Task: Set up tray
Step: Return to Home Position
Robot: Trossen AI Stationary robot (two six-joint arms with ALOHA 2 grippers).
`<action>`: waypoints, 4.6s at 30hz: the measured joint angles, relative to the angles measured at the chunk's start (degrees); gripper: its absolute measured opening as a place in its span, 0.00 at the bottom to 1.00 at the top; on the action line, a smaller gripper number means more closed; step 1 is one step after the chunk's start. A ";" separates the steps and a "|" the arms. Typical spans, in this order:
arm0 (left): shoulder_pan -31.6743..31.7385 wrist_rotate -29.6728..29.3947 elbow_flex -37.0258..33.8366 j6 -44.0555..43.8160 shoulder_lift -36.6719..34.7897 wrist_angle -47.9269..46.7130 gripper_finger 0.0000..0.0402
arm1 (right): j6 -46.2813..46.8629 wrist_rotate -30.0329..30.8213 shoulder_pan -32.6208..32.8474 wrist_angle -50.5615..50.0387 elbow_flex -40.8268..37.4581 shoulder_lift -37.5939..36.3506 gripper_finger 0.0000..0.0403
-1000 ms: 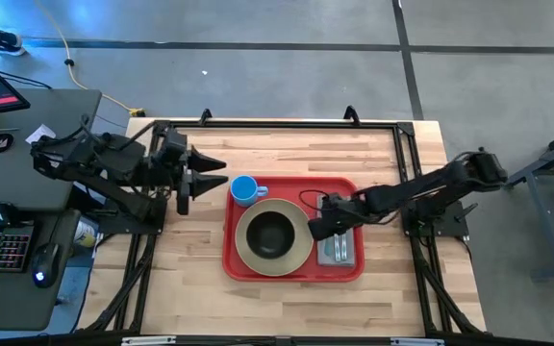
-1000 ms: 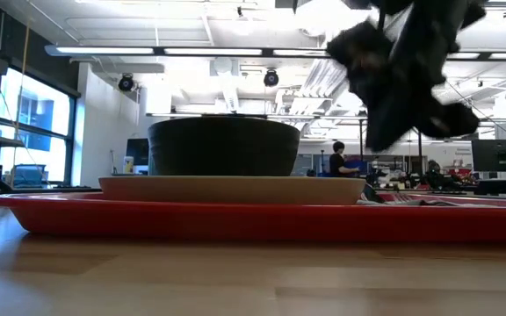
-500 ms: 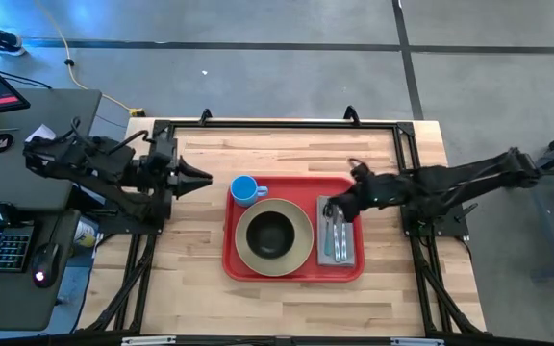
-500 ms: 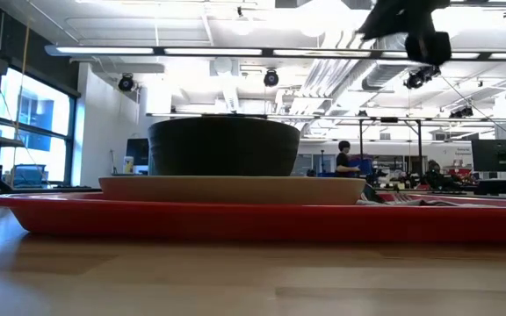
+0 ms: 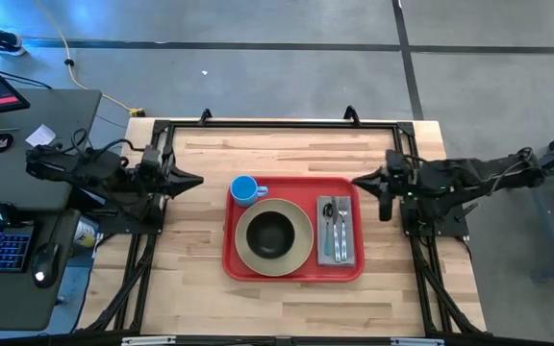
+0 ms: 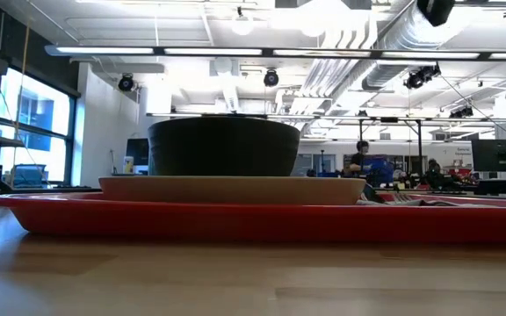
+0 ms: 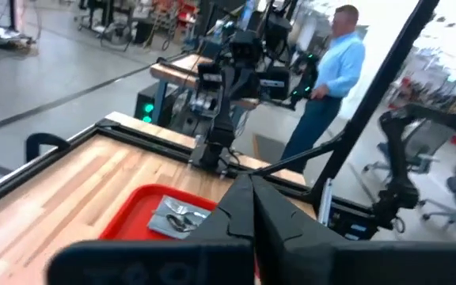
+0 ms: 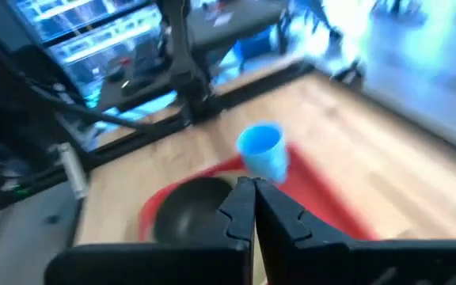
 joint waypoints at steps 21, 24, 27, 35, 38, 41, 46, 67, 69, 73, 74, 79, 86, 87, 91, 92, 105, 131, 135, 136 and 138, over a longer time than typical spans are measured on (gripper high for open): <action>15.47 9.54 -33.67 -6.95 -24.42 18.49 0.05 | -2.17 8.22 3.34 44.64 -39.64 -29.14 0.00; 20.70 17.77 -36.78 -11.30 -25.29 20.03 0.05 | -3.08 11.40 3.34 53.93 -45.05 -31.47 0.00; 25.04 23.42 -39.30 -13.88 -25.49 20.54 0.05 | -3.96 13.17 3.34 58.19 -49.05 -33.08 0.00; 31.91 33.44 -45.76 -18.93 -25.54 20.46 0.05 | -2.59 15.94 3.34 51.11 -49.44 -34.01 0.00; 32.67 36.02 -47.35 -19.13 -25.54 21.63 0.05 | -2.95 14.08 3.34 51.10 -49.44 -34.00 0.00; 32.65 37.49 -48.46 -18.99 -25.56 21.42 0.05 | -3.98 9.91 3.34 50.78 -49.44 -34.01 0.00; 32.63 41.29 -51.54 -20.13 -25.54 21.46 0.05 | -5.94 5.31 3.34 41.16 -49.46 -33.96 0.00; 32.61 35.85 -51.90 -16.92 -25.16 23.83 0.19 | -21.04 -16.99 -9.03 38.69 -49.48 -33.99 0.00; 32.61 35.80 -51.90 -16.92 -25.03 23.83 0.21 | -22.19 -19.03 -10.54 38.19 -49.48 -33.99 0.00; 32.61 35.76 -51.90 -16.85 -25.03 23.82 0.22 | -23.10 -19.86 -12.17 35.70 -49.48 -33.99 0.00; 32.61 35.93 -51.90 -16.28 -25.03 23.51 0.22 | -23.05 -19.93 -12.35 34.95 -49.48 -33.99 0.00; 32.59 39.13 -51.79 -5.45 -24.95 22.07 0.19 | -20.91 -19.36 -12.37 32.75 -49.48 -33.99 0.00; 32.61 37.62 -51.79 8.32 -24.95 21.76 0.05 | -13.80 -19.29 -12.35 30.51 -49.48 -33.98 0.00; 32.59 37.69 -51.79 8.49 -24.95 21.76 0.05 | -13.24 -19.34 -12.35 30.51 -49.48 -33.99 0.00; 32.60 38.54 -51.79 9.65 -24.95 21.80 0.10 | -14.03 -19.45 -12.35 30.42 -49.49 -33.97 0.00; 32.60 38.47 -51.79 10.18 -24.95 21.80 0.14 | -14.76 -19.45 -12.35 30.41 -49.50 -33.97 0.00; 32.61 31.83 -51.79 10.09 -24.97 21.01 0.40 | -16.57 -19.49 -12.35 30.40 -49.51 -33.97 0.00; 32.61 31.61 -51.81 10.05 -24.97 21.01 0.41 | -16.61 -19.50 -12.35 30.42 -49.51 -33.97 0.00; 32.61 31.61 -51.81 10.05 -24.95 21.02 0.41 | -16.62 -19.49 -12.35 30.42 -49.51 -33.97 0.00; 32.61 31.61 -51.81 10.05 -24.97 21.04 0.41 | -16.62 -19.50 -12.33 30.42 -49.51 -33.97 0.00; 32.61 31.61 -51.81 10.05 -24.97 21.02 0.41 | -16.62 -19.51 -12.33 30.42 -49.51 -33.97 0.00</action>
